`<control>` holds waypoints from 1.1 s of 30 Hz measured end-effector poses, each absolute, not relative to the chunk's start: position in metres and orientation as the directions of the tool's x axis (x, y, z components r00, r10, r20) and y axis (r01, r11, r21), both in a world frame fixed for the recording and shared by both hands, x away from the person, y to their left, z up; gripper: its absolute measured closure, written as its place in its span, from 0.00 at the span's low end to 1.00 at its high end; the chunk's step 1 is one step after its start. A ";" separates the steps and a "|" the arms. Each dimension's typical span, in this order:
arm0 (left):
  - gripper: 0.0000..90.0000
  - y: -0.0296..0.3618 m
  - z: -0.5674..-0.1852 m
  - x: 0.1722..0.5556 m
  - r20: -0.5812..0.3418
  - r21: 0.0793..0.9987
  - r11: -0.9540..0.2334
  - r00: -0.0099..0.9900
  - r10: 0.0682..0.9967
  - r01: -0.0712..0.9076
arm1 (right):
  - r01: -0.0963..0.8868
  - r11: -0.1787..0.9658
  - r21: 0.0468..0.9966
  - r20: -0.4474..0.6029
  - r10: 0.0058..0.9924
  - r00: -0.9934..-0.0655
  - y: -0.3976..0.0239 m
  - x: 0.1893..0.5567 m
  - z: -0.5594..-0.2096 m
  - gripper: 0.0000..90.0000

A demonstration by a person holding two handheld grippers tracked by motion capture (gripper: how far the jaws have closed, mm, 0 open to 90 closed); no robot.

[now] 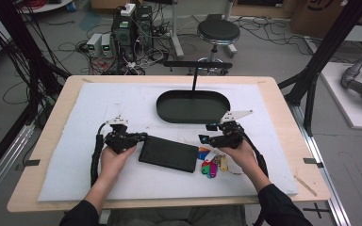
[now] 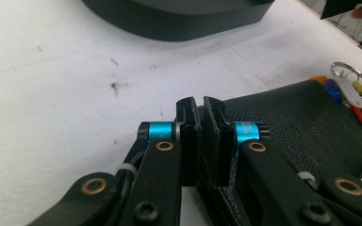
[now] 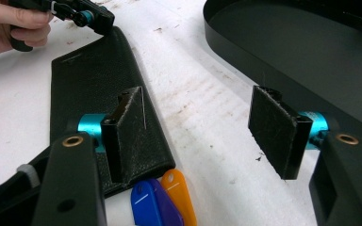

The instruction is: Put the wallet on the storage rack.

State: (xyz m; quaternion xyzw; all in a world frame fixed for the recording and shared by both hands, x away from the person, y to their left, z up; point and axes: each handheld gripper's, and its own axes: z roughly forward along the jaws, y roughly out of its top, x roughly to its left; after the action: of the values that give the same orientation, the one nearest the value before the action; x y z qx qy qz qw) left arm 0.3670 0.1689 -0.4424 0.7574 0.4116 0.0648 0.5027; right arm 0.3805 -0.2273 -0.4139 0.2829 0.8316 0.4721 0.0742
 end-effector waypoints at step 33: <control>0.97 0.171 -0.425 0.331 -0.049 0.936 -0.242 0.777 0.627 0.254 | 0.452 0.571 0.685 0.330 0.310 -0.891 -0.201 0.396 -0.437 0.79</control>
State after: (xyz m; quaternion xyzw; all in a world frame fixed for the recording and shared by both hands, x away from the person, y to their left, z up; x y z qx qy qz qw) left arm 0.3315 0.1706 -0.4248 0.7692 0.2865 0.1710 0.5450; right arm 0.3959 -0.2006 -0.4373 0.2162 0.8820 0.4097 -0.0868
